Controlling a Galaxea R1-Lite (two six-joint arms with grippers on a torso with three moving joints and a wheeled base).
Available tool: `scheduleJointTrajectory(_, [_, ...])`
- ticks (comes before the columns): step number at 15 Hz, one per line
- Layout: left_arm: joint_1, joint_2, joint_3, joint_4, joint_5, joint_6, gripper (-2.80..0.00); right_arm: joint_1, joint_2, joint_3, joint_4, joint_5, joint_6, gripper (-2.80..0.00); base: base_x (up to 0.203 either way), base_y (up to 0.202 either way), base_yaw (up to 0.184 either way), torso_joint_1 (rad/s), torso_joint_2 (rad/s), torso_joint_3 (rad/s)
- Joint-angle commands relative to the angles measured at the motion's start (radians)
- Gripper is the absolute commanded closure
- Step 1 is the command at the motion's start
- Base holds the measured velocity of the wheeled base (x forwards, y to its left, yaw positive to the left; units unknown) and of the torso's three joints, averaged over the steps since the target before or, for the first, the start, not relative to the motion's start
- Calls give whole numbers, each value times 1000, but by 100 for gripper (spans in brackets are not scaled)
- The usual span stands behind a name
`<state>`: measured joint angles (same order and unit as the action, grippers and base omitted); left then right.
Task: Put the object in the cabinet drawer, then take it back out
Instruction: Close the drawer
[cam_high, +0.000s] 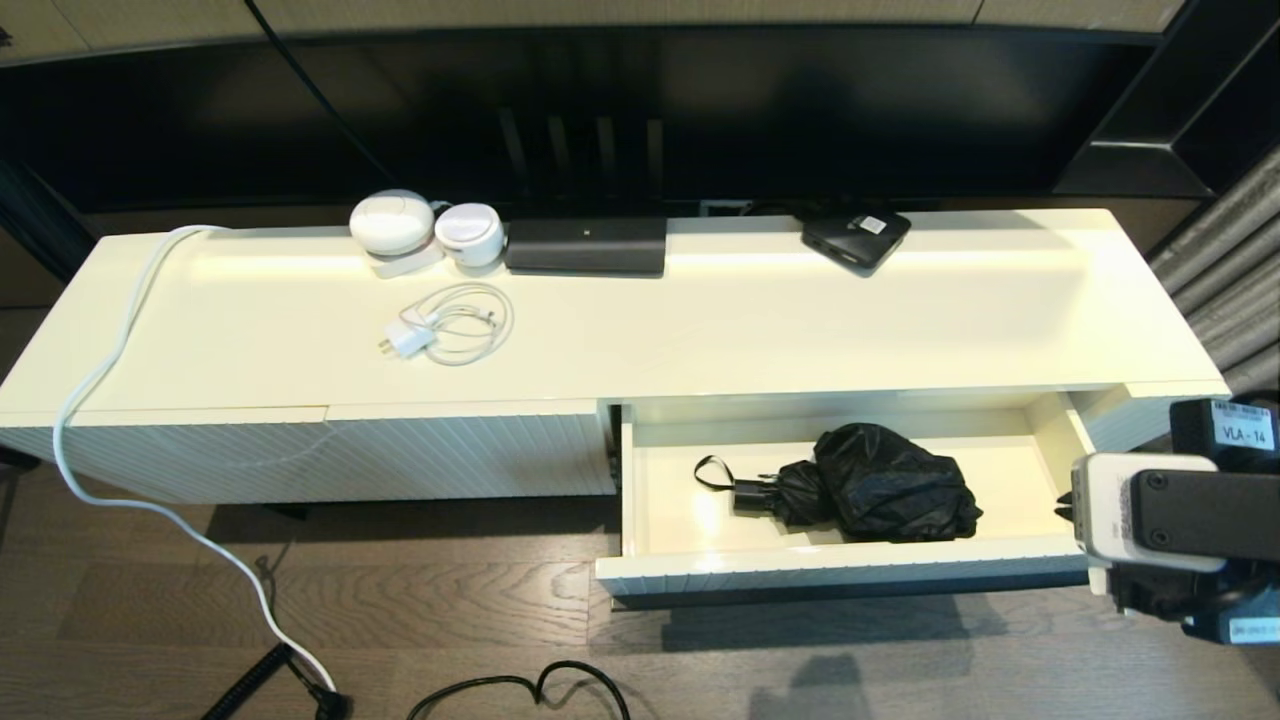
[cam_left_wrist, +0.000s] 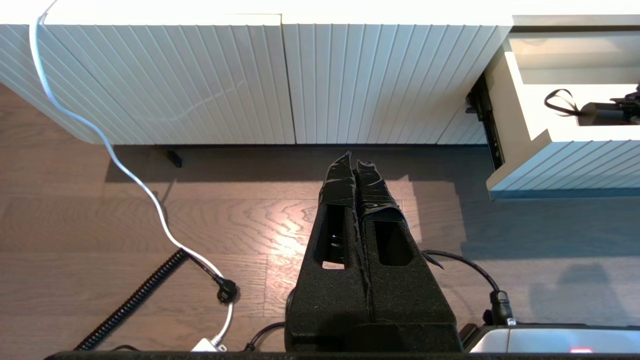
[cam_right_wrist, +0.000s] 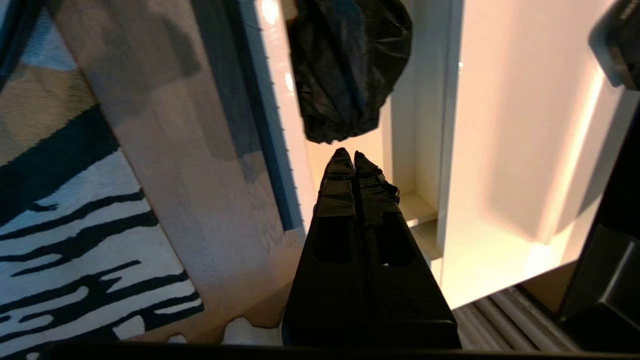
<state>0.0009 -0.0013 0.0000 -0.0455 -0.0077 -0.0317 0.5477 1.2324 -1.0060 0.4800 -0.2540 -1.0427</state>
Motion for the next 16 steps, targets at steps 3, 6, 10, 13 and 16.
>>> scheduleJointTrajectory(3, [0,1,0,0,0,-1,0,66,17,97,-11,12,12,0,0,0,0,0,0,0])
scheduleJointTrajectory(6, [-1,1,-1,0,0,-1,0,72,101,127,-66,72,41,0,0,0,0,0,0,0])
scheduleJointTrajectory(10, [-1,1,0,-1,0,-1,0,72,215,213,-219,117,52,0,0,0,0,0,0,0])
scheduleJointTrajectory(13, [-1,1,0,-1,0,-1,0,71,263,283,-327,135,73,0,0,0,0,0,0,0])
scheduleJointTrajectory(16, [1,1,0,-1,0,-1,0,49,304,355,-471,134,75,0,0,0,0,0,0,0])
